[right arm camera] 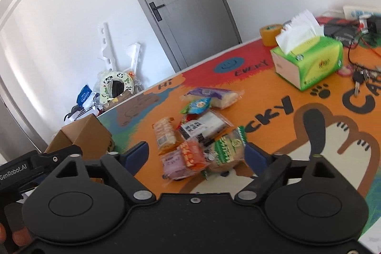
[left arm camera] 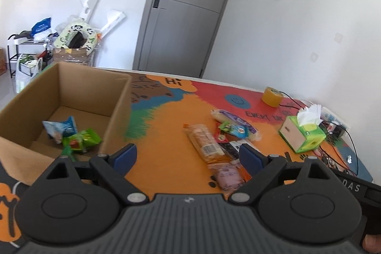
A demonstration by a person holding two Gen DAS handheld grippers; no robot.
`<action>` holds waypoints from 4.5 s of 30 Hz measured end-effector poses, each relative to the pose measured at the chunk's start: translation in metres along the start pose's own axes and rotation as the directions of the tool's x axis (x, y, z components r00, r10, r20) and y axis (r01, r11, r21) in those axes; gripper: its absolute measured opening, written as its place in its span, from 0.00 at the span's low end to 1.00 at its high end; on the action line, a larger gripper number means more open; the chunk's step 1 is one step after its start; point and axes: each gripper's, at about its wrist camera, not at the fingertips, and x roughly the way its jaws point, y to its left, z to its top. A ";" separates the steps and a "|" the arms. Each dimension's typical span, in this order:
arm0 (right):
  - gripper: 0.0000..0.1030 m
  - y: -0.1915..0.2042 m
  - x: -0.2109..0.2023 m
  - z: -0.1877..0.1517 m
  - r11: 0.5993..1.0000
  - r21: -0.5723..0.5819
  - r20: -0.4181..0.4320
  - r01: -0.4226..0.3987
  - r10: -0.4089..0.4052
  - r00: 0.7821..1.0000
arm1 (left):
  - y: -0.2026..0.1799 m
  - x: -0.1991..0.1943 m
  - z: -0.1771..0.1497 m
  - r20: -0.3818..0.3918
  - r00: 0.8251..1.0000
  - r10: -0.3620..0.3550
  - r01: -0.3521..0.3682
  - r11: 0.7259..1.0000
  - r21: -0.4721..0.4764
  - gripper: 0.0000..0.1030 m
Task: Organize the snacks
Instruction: 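Withdraw both grippers from the box back toward the snack pile, then grasp the purple-labelled pastry with the left gripper while the right grasps a bread packet, then carry the pastry and green bread packet into the box and open both grippers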
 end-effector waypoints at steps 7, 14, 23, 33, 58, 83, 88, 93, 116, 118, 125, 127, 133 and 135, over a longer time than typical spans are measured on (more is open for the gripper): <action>0.65 -0.020 0.012 -0.004 1.000 0.023 -0.023 0.011 -0.010 1.000 | -0.013 0.029 -0.008 -0.048 0.999 -0.012 0.013 1.000 0.008 0.87; 0.50 -0.031 0.027 -0.005 1.000 0.006 -0.029 0.025 -0.025 0.999 | -0.025 0.054 -0.015 -0.078 0.997 -0.003 0.005 1.000 0.027 0.82; 0.55 -0.037 0.052 -0.002 0.998 -0.016 -0.048 0.054 -0.054 0.997 | -0.035 0.088 -0.021 -0.134 0.991 -0.001 0.007 0.999 0.041 0.76; 0.59 -0.046 0.058 0.001 0.997 -0.036 -0.048 0.066 -0.068 0.997 | -0.050 0.115 -0.029 -0.182 0.983 0.021 -0.011 0.998 0.058 0.73; 0.83 -0.023 0.076 -0.005 0.987 -0.140 -0.060 0.073 -0.082 0.995 | -0.038 0.112 -0.038 -0.190 0.981 0.041 -0.026 0.996 0.081 0.33; 0.57 0.000 0.076 -0.019 0.940 -0.317 -0.061 0.123 -0.149 0.987 | -0.033 0.101 -0.048 -0.165 0.979 0.122 -0.093 0.980 0.174 0.37; 0.47 -0.004 0.068 -0.018 0.947 -0.301 -0.062 0.111 -0.136 0.989 | -0.035 0.099 -0.051 -0.150 0.981 0.119 -0.090 0.977 0.191 0.37; 0.47 -0.005 0.059 -0.020 0.952 -0.287 -0.049 0.105 -0.124 0.991 | -0.029 0.094 -0.050 -0.156 0.985 0.079 -0.057 0.988 0.141 0.32; 0.47 0.059 0.026 -0.007 0.959 -0.282 0.037 -0.014 0.025 0.999 | 0.000 0.014 -0.007 0.022 0.999 0.047 -0.049 0.995 0.084 0.32; 0.47 0.067 0.024 -0.008 0.957 -0.288 0.043 -0.025 0.039 0.998 | 0.005 0.006 -0.005 0.038 0.998 0.050 -0.053 0.995 0.080 0.32; 0.47 0.093 0.021 -0.010 0.949 -0.306 0.048 -0.075 0.094 0.994 | 0.026 -0.017 0.004 0.091 0.993 0.080 -0.085 0.995 0.053 0.32; 0.47 0.100 0.021 -0.010 0.945 -0.313 0.047 -0.091 0.112 0.993 | 0.033 -0.021 0.006 0.101 0.990 0.094 -0.099 0.994 0.047 0.32; 0.47 0.123 0.026 -0.012 0.931 -0.336 0.033 -0.141 0.162 0.986 | 0.057 -0.034 0.012 0.125 0.983 0.136 -0.138 0.990 0.009 0.32; 0.47 0.131 0.029 -0.012 0.927 -0.341 0.028 -0.154 0.174 0.984 | 0.065 -0.038 0.014 0.132 0.980 0.151 -0.152 0.988 -0.005 0.32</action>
